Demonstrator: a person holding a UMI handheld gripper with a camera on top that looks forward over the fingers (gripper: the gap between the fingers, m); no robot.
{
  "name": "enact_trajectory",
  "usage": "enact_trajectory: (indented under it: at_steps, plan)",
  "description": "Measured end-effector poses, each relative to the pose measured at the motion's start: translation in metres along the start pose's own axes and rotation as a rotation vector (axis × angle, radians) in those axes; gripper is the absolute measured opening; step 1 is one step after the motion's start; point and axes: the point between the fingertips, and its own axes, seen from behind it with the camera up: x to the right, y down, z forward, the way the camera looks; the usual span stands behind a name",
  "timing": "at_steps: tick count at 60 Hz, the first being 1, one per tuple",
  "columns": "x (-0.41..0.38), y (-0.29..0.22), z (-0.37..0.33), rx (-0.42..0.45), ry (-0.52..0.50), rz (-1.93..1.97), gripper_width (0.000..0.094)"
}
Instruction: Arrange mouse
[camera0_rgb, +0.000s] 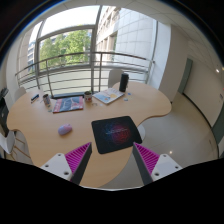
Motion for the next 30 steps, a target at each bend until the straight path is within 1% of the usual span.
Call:
enact_trajectory:
  at_steps: [7, 11, 17, 25, 30]
  plan:
    - [-0.003, 0.012, 0.004, -0.014, -0.001, 0.005, 0.0843]
    - [-0.001, 0.027, 0.014, -0.026, -0.009, 0.01, 0.0842]
    - [-0.003, 0.063, 0.029, -0.046, -0.011, 0.007, 0.0845]
    - [-0.02, 0.115, 0.051, -0.041, -0.009, -0.012, 0.0843]
    - [-0.058, 0.149, 0.068, -0.053, -0.062, -0.002, 0.0845]
